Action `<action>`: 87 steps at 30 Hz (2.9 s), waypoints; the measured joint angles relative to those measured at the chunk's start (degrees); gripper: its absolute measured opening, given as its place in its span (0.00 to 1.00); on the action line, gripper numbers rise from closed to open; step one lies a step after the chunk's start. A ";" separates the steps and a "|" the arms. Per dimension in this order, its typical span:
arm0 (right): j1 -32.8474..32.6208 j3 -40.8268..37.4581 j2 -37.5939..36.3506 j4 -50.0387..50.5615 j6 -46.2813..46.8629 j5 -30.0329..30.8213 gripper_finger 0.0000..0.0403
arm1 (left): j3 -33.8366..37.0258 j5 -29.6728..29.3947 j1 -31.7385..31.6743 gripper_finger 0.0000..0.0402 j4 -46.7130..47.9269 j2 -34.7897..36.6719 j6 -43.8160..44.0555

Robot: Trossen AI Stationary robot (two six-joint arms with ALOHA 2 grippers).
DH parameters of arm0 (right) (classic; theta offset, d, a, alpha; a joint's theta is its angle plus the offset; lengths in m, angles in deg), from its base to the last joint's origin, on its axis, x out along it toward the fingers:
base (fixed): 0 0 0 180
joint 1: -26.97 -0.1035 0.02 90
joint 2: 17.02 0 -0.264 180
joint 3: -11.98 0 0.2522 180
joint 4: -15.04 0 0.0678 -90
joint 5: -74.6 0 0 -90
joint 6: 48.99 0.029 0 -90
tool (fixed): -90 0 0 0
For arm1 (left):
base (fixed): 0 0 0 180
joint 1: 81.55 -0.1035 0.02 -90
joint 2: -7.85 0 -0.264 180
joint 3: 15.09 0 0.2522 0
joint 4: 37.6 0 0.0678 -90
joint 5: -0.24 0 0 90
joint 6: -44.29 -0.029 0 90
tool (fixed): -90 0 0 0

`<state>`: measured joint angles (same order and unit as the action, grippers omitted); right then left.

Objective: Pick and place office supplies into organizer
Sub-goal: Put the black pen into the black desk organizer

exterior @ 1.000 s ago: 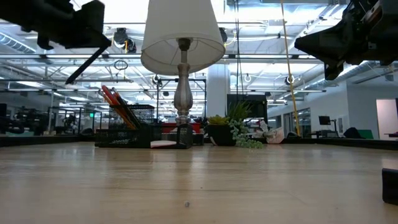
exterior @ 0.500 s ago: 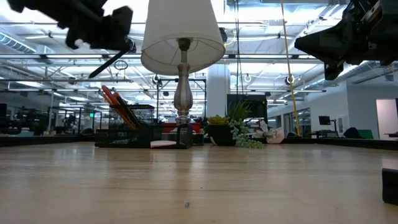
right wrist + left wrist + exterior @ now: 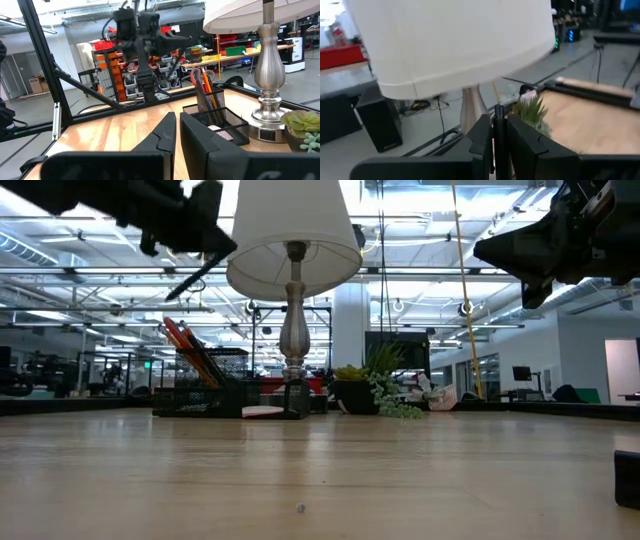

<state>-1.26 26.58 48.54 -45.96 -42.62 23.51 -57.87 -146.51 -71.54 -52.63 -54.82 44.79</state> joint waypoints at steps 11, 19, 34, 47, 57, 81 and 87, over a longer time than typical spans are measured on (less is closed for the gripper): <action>0.00 0.02 0.00 0.00 0.00 0.00 0.04 | 5.91 15.65 -2.68 0.13 -1.46 0.00 -1.83; 0.02 0.00 0.00 0.00 0.00 0.02 0.04 | 5.91 36.53 -0.92 0.13 -1.62 0.00 -2.85; 0.00 0.02 0.00 0.00 0.00 0.00 0.04 | 5.89 52.85 -0.88 0.13 -16.46 0.00 4.41; 2.95 6.63 1.57 1.28 5.98 -0.11 0.04 | 5.89 54.64 -0.90 0.13 -20.67 0.00 8.09; 11.80 27.31 19.97 4.74 1.97 -18.27 0.05 | 5.89 53.92 -1.36 0.13 -22.29 0.02 7.14; 18.78 56.34 45.00 4.90 4.07 -27.23 0.47 | 5.89 54.20 -1.23 0.13 -21.70 0.02 8.40; 18.93 59.65 44.95 9.16 4.91 -27.20 0.45 | 5.89 54.25 -1.23 0.13 -21.75 0.02 8.46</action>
<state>17.67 86.23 93.49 -36.80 -37.71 -3.69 -51.98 -92.26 -72.77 -74.38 -54.80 53.25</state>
